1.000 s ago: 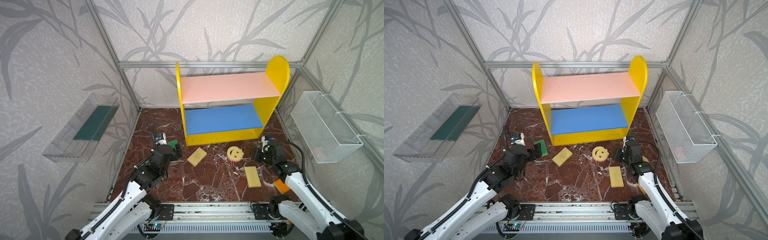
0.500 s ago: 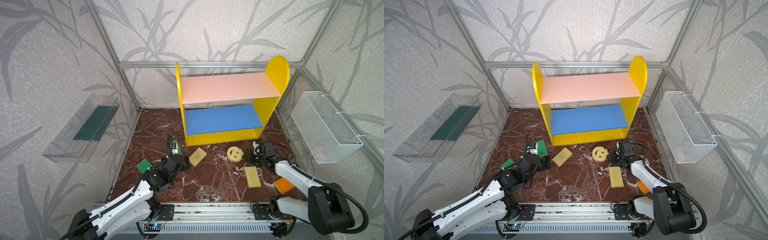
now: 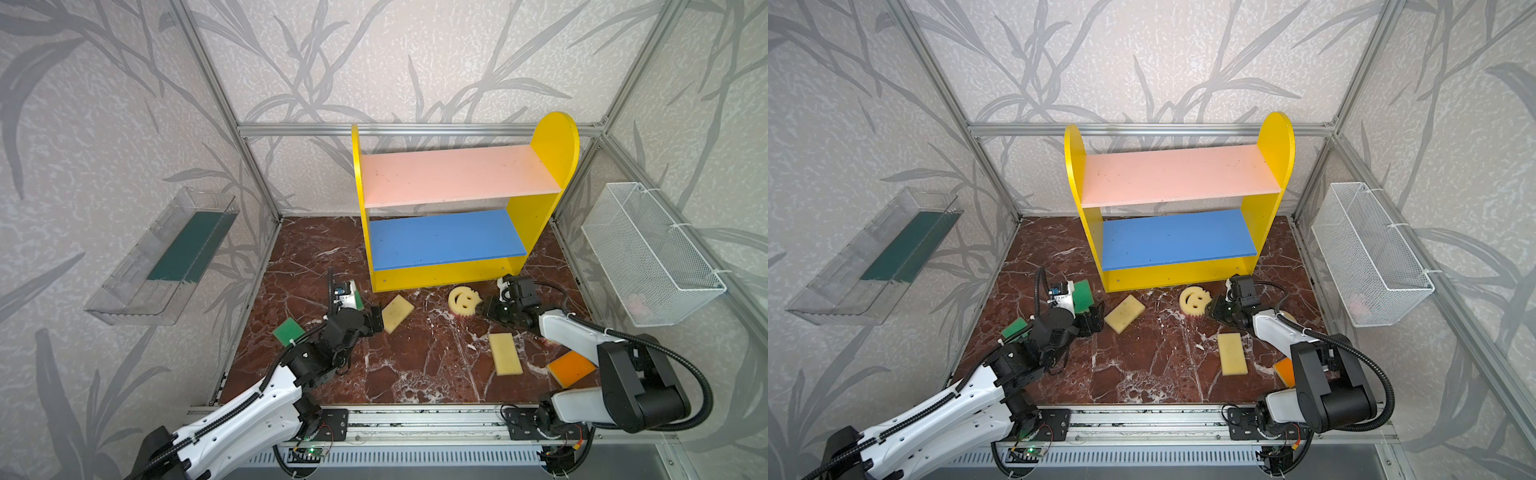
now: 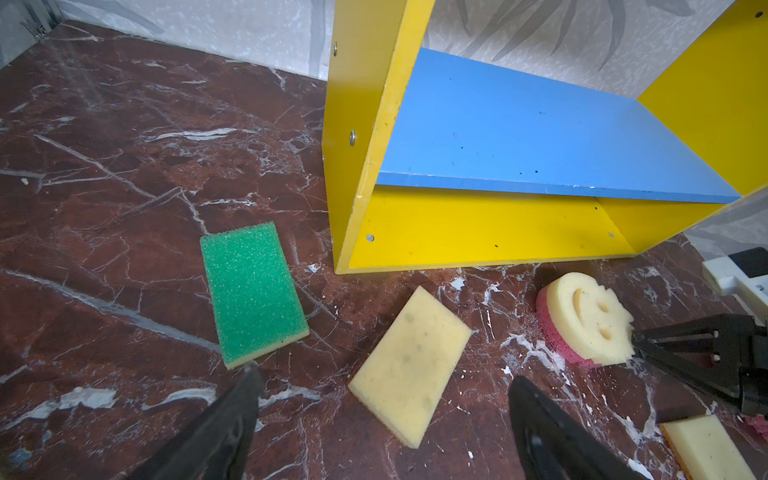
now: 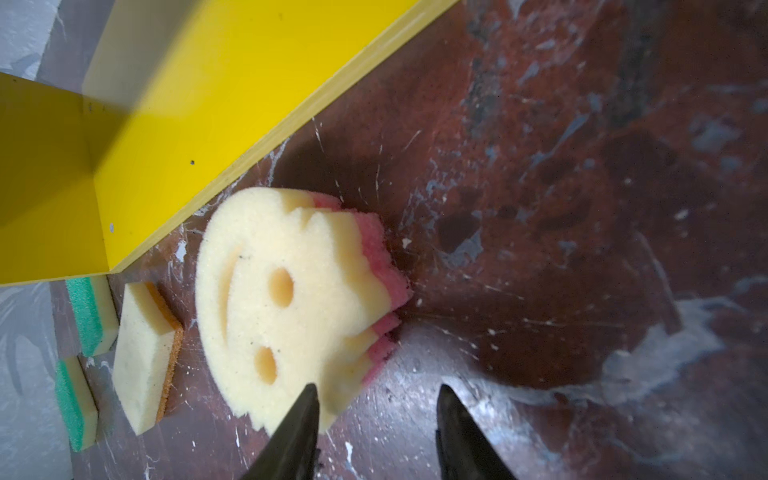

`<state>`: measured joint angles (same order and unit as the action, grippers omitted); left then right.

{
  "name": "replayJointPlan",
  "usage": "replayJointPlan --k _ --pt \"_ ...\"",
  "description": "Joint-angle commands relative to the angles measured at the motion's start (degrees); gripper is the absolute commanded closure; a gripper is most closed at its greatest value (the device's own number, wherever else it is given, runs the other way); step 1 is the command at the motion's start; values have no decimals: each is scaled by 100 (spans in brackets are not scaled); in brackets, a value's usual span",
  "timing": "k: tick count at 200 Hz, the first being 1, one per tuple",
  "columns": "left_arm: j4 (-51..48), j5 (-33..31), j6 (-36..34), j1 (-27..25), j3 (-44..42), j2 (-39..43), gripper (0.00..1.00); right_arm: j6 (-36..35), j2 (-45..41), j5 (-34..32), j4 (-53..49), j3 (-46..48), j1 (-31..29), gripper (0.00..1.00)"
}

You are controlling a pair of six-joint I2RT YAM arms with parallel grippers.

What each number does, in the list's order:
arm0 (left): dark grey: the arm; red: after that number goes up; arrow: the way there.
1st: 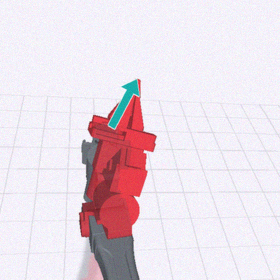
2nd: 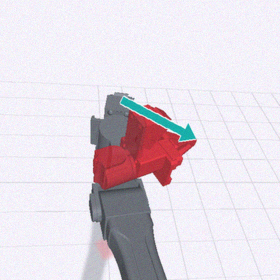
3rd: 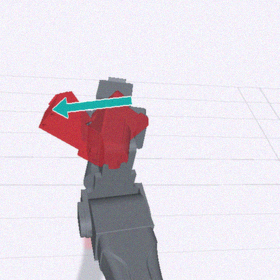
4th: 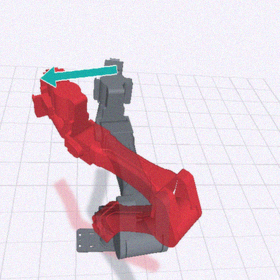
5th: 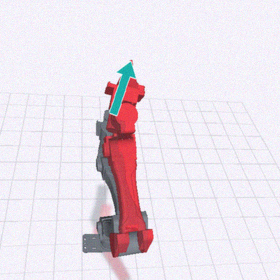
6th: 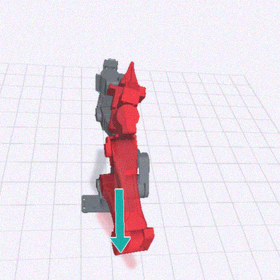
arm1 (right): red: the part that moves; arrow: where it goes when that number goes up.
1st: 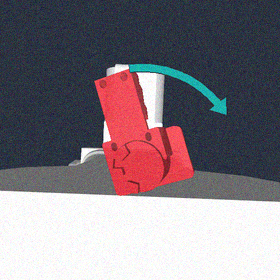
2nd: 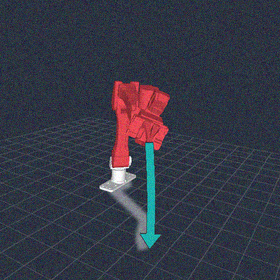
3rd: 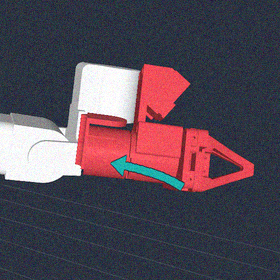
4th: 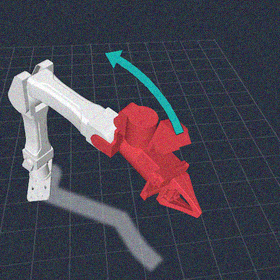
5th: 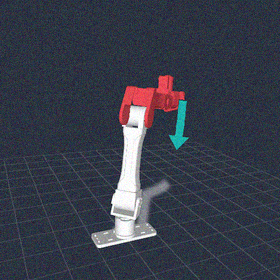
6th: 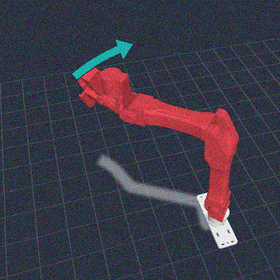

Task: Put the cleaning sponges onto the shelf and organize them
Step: 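Close the right gripper on the yellow smiley sponge while the left hovers, then lift the smiley sponge with the right gripper up to the pink top shelf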

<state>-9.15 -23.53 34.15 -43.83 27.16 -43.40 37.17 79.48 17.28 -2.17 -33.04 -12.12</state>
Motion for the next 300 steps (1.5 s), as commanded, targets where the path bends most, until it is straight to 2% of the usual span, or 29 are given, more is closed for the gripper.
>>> replayJointPlan --k 1,26,60,107,162,178,198,239,300 --pt "74 -53 123 -20 -145 159 6 207 -249 53 172 107 -19 54" --pt "59 -86 128 -20 -149 184 6 328 -390 -13 301 153 -18 54" --pt "57 -43 127 -20 -86 98 6 327 -137 1 406 31 -18 57" --pt "-73 -7 184 -20 -39 129 7 318 276 21 618 -80 -19 73" --pt "-256 11 233 -27 -9 311 7 238 154 -64 589 15 -18 90" --pt "-311 29 249 -23 9 345 8 208 8 -74 538 51 -19 92" --pt "-406 36 284 -28 46 387 8 138 -242 -69 395 77 -19 100" --pt "-644 50 351 -29 119 549 8 -32 -978 34 -125 43 -17 100" --pt "-1136 -69 224 -33 471 722 8 -394 -2789 275 -1422 -99 -17 100"
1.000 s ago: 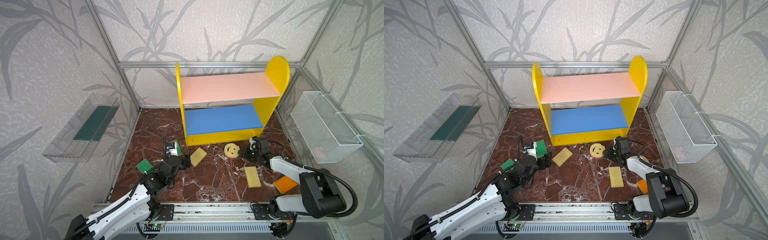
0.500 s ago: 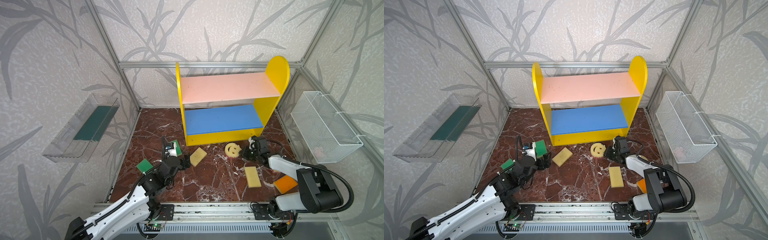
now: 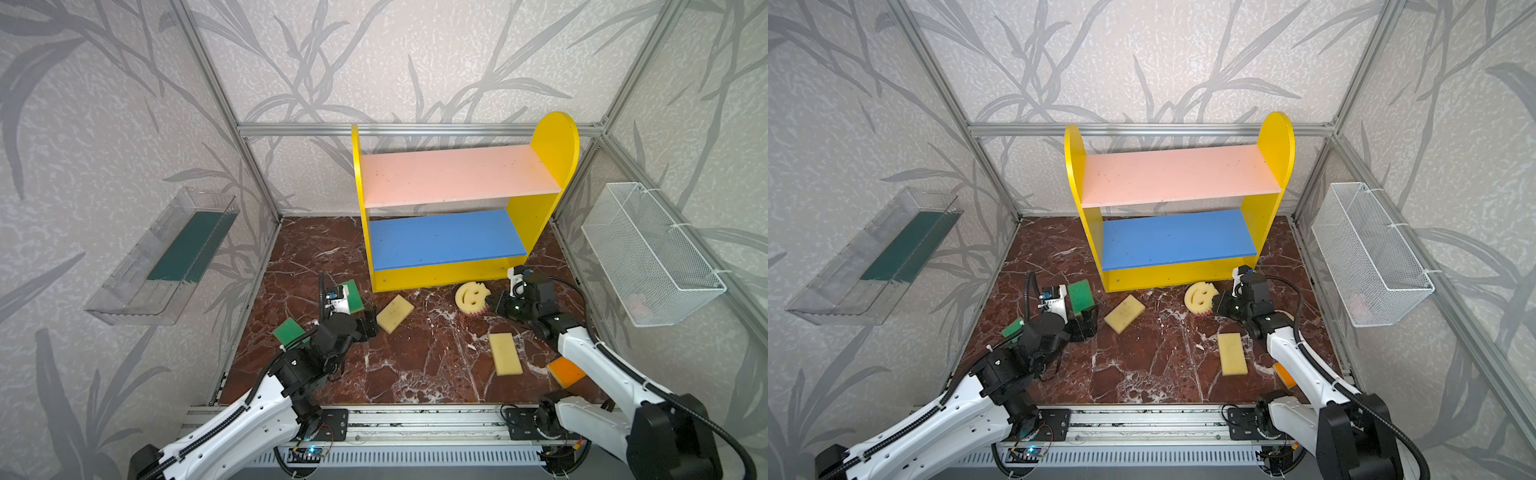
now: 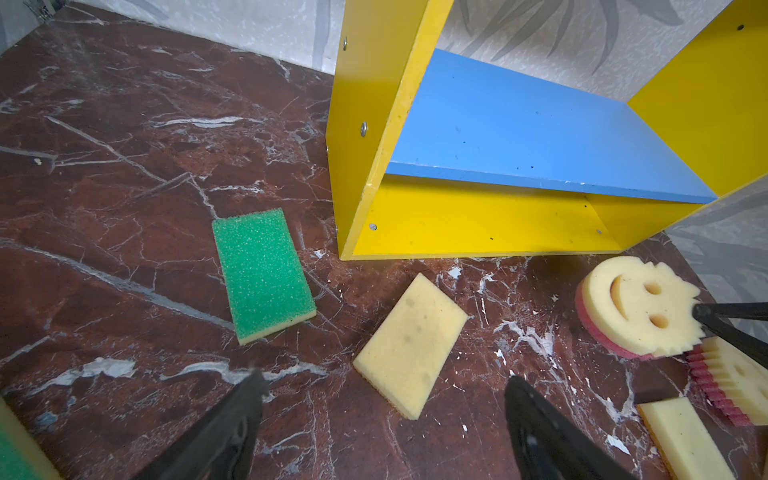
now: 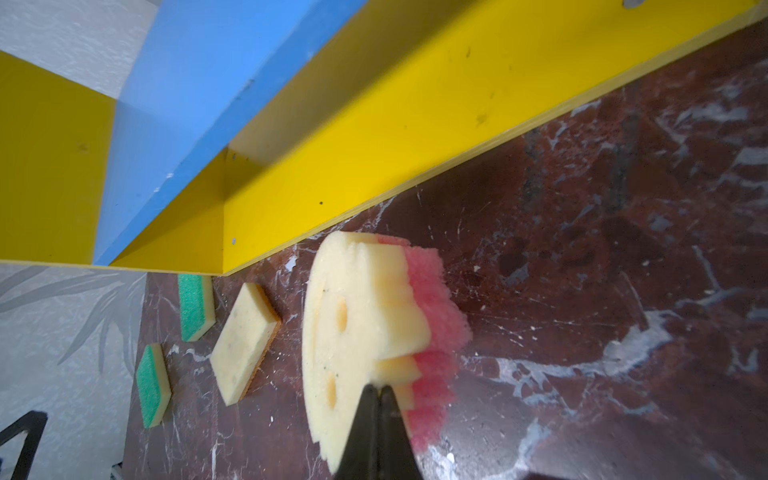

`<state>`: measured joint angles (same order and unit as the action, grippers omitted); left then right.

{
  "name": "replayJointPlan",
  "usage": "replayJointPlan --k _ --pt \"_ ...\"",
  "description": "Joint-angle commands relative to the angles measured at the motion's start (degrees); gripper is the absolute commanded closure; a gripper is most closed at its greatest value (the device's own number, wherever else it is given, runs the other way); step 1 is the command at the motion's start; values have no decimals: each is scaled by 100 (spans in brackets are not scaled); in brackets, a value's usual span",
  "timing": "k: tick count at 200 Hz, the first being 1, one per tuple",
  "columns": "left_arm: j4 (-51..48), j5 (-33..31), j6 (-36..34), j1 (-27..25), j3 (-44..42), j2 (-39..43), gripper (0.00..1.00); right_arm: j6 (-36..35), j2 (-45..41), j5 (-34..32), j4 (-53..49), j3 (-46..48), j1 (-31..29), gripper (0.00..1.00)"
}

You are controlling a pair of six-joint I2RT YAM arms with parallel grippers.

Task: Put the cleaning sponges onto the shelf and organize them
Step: 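Lift the smiley sponge with the right gripper up to the pink top shelf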

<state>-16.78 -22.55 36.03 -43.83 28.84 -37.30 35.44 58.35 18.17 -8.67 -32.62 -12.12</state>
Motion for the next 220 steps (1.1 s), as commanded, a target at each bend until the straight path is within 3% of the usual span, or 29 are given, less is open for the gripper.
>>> replayJointPlan --k 1,29,53,161,220 --pt "-381 -169 36 -35 305 110 8 -222 -715 190 -788 -144 -18 100" --pt "-453 -161 -20 -30 436 109 8 -257 -1505 327 -1267 -424 -18 100" --pt "-479 -274 -146 -34 555 9 9 -257 -1644 528 -1481 -900 -18 100" --pt "-58 -412 -488 -38 913 -461 10 -345 -616 898 -1576 -3955 -2 100" --pt "56 -35 -913 -32 1660 -912 3 -213 159 708 -1254 -5155 222 100"
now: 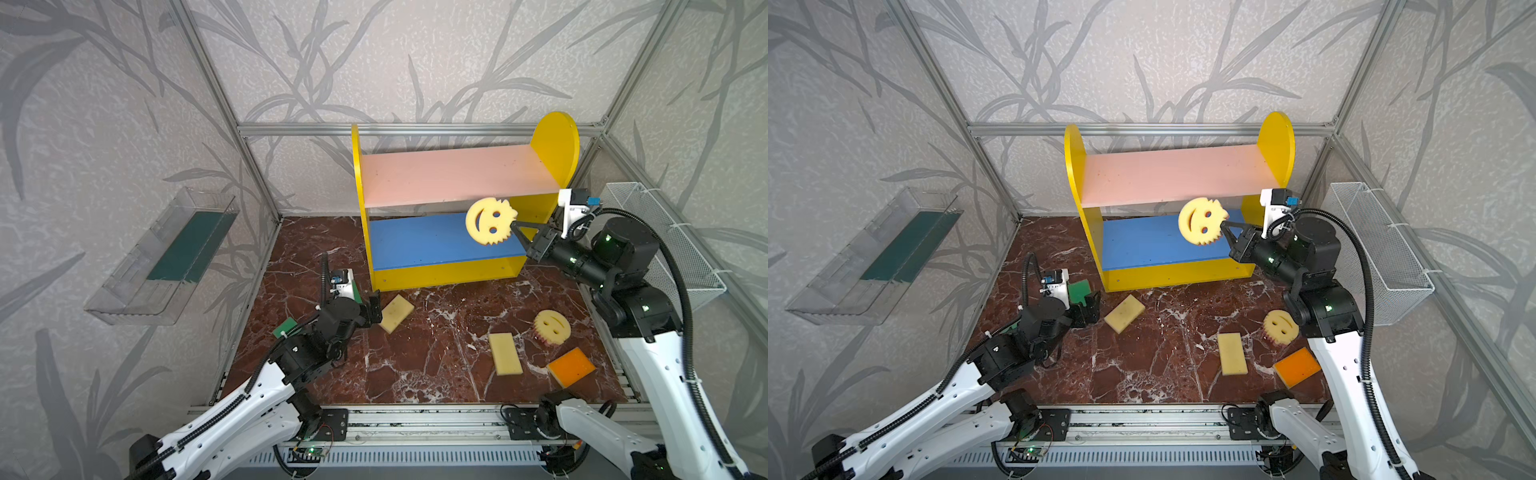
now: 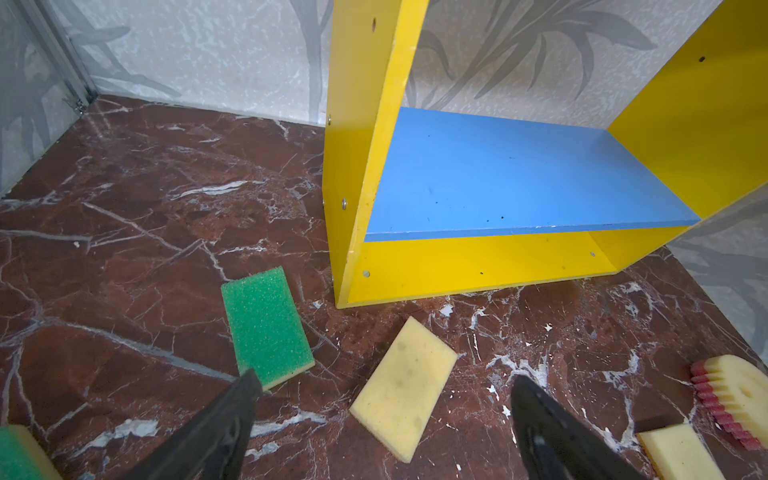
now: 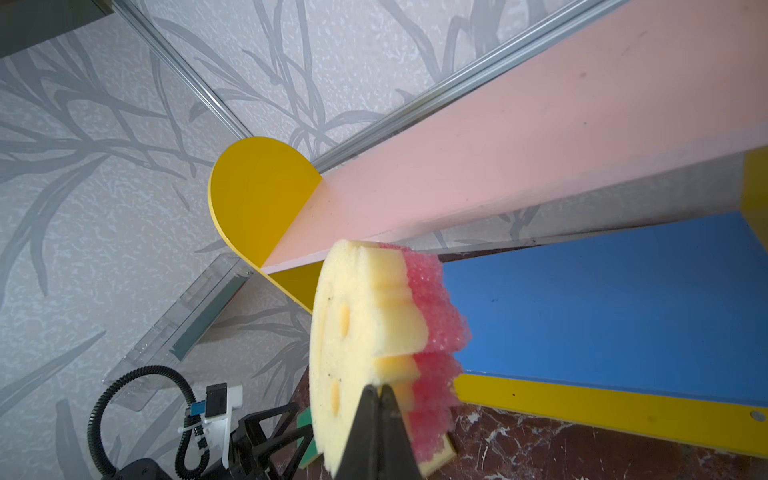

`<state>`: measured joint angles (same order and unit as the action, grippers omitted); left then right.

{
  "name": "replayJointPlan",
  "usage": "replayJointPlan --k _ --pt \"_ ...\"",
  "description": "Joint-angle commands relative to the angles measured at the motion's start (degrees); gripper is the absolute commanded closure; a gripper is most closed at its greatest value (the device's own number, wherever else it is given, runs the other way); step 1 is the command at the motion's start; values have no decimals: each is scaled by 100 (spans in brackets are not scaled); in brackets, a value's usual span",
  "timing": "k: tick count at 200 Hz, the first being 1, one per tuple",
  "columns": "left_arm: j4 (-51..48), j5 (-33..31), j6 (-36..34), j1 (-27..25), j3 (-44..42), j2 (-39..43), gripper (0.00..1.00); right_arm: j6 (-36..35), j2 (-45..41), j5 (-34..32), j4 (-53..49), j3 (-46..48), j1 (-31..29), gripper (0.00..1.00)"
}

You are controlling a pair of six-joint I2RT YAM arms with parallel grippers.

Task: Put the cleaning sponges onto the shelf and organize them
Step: 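Lift the smiley sponge with the right gripper up to the pink top shelf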

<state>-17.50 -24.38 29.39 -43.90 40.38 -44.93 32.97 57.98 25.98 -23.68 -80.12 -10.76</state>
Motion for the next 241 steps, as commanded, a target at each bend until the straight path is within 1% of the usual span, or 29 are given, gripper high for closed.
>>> replayJointPlan --k 1,40,49,51,79,109,147,198,241 --pt "130 159 -262 -28 523 -162 2 38 209 -82 249 -424 94 100" --pt "118 447 -500 -31 1255 -705 2 307 848 26 460 -1086 456 100" --pt "164 496 -510 -27 1365 -796 2 314 997 -58 477 -1229 499 100" --pt "171 511 -512 -26 1384 -813 2 459 1037 -104 473 -1272 511 100" --pt "245 637 -549 -27 1620 -1021 2 695 1435 -409 453 -1637 673 100" --pt "255 711 -572 -33 1688 -1140 2 859 1805 -792 324 -1914 810 100" --pt "309 739 -553 -31 1610 -1194 2 1161 1936 -1261 434 -1801 995 99" --pt "411 790 -496 -30 1503 -1253 2 1399 1894 -1846 556 -1560 1023 98" --pt "458 855 -444 -31 1423 -1304 2 1572 1909 -1930 720 -1354 1024 98"
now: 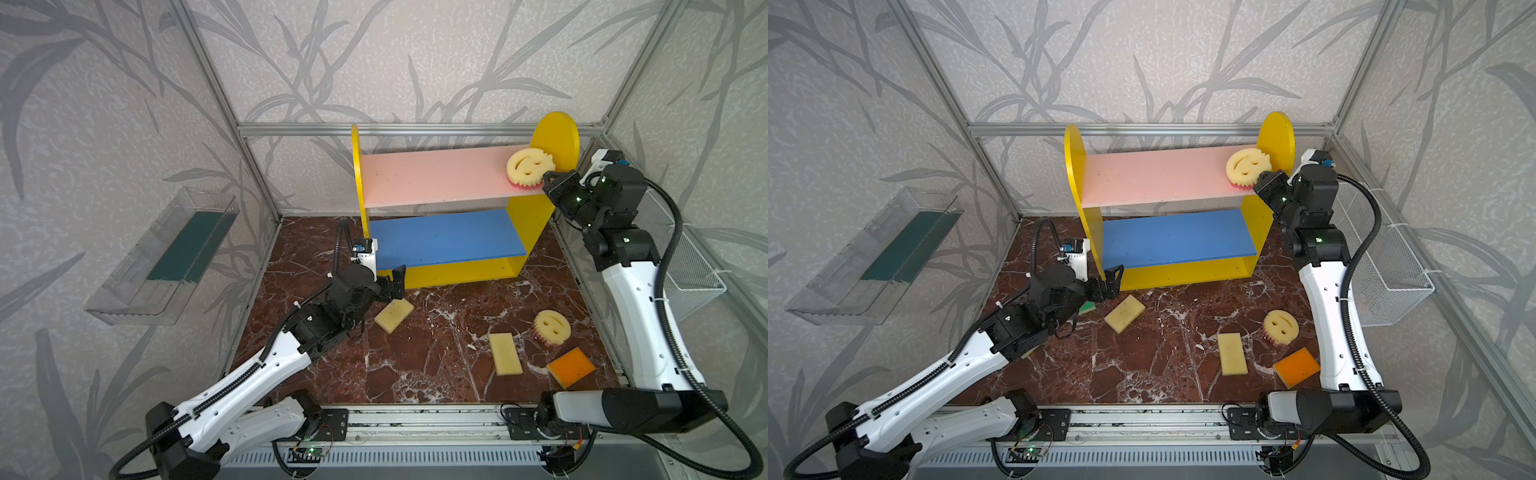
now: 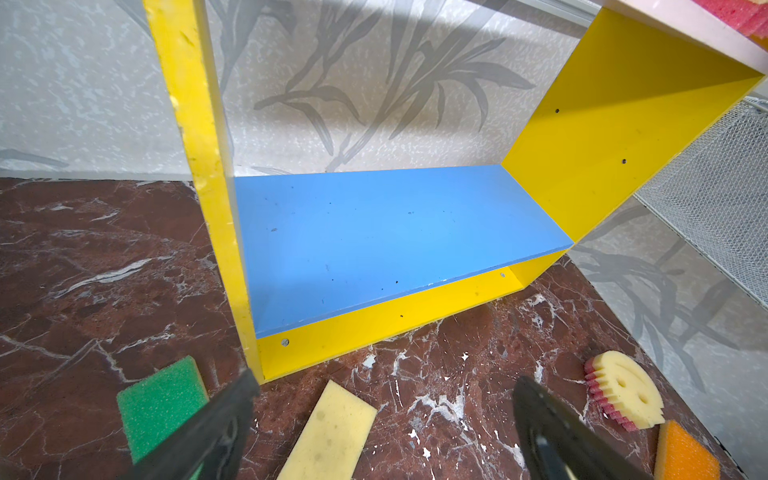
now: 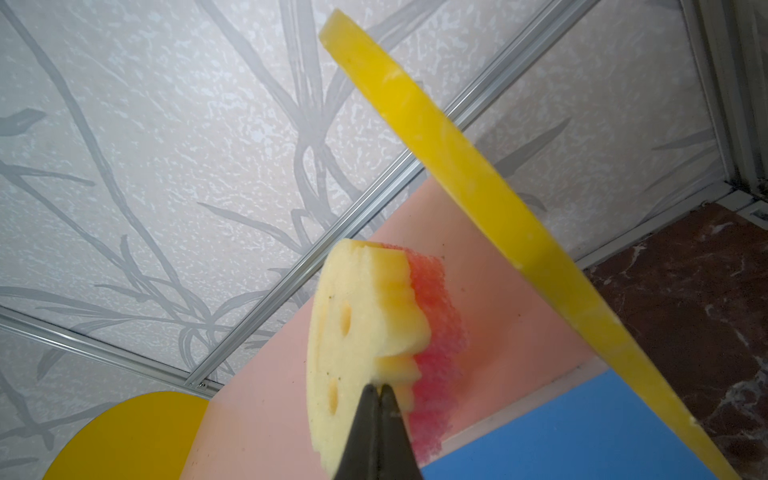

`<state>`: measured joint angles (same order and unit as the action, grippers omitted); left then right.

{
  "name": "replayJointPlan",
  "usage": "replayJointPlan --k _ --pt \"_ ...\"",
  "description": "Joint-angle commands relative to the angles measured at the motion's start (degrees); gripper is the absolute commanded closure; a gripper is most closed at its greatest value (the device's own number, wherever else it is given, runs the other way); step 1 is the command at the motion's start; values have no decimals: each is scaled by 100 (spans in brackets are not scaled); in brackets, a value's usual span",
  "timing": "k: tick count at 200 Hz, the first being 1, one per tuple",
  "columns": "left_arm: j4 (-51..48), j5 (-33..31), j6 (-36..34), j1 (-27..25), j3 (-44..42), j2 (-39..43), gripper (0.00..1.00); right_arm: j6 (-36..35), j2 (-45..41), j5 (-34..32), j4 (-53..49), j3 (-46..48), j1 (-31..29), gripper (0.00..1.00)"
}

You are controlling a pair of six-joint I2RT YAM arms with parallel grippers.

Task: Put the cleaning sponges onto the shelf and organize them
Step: 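Lift the smiley sponge with the right gripper up to the pink top shelf, then open the right gripper to release the smiley sponge on the pink shelf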

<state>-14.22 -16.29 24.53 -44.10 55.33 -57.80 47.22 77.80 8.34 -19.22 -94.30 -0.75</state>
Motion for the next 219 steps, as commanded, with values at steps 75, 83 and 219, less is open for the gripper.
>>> replayJointPlan --k 75,83,219 --pt "120 56 87 -3 -161 16 3 121 -86 -31 542 239 23 57" --pt "129 47 104 -4 -170 23 2 120 -64 16 542 223 21 54" --pt "-86 -41 138 -11 -325 306 1 -508 -950 612 8 808 23 21"
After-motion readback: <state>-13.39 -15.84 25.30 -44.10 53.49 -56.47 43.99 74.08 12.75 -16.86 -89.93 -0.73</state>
